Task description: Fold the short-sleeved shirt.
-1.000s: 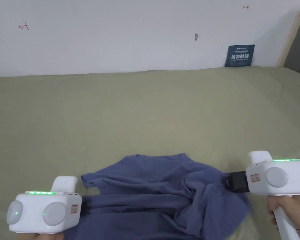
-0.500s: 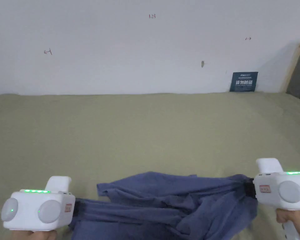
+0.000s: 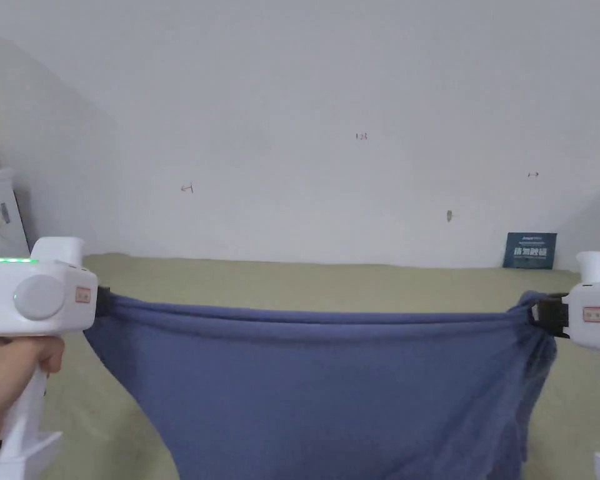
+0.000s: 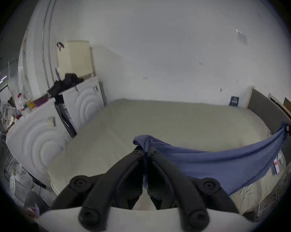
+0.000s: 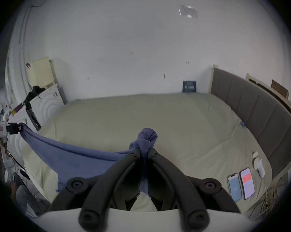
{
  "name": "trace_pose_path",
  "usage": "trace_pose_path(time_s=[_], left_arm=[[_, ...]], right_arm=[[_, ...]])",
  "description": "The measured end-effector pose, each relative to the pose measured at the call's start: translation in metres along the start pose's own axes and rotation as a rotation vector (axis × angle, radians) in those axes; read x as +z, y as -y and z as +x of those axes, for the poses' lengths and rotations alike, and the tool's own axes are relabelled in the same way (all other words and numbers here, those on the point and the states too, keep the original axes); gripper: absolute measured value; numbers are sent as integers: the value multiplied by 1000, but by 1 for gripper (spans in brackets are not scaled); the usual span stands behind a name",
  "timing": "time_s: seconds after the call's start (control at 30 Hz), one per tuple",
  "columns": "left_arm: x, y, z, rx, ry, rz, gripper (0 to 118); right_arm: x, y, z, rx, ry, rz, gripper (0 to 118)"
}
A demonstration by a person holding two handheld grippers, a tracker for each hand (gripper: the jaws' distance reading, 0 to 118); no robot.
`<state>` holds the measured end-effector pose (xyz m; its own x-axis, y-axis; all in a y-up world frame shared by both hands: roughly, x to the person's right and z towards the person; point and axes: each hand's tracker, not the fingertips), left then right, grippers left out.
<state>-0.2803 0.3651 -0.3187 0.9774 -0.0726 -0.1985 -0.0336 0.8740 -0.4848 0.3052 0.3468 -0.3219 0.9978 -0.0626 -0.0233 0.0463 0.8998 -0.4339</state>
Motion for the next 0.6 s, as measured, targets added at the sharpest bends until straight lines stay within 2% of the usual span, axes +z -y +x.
trace_pose_path(time_s=[0.17,0.37,0.6], left_arm=[[17,-42,1,-3,-21,50,2],[7,-91,17,-11,-62,93,2],[-39,-144,44,-19,-133,132,2]], right_arm=[[2,-49,-9,-3,18,64,6],[-10,-97,-16,12,66,88,6],[-73,-152,-10,0,104,120,6]])
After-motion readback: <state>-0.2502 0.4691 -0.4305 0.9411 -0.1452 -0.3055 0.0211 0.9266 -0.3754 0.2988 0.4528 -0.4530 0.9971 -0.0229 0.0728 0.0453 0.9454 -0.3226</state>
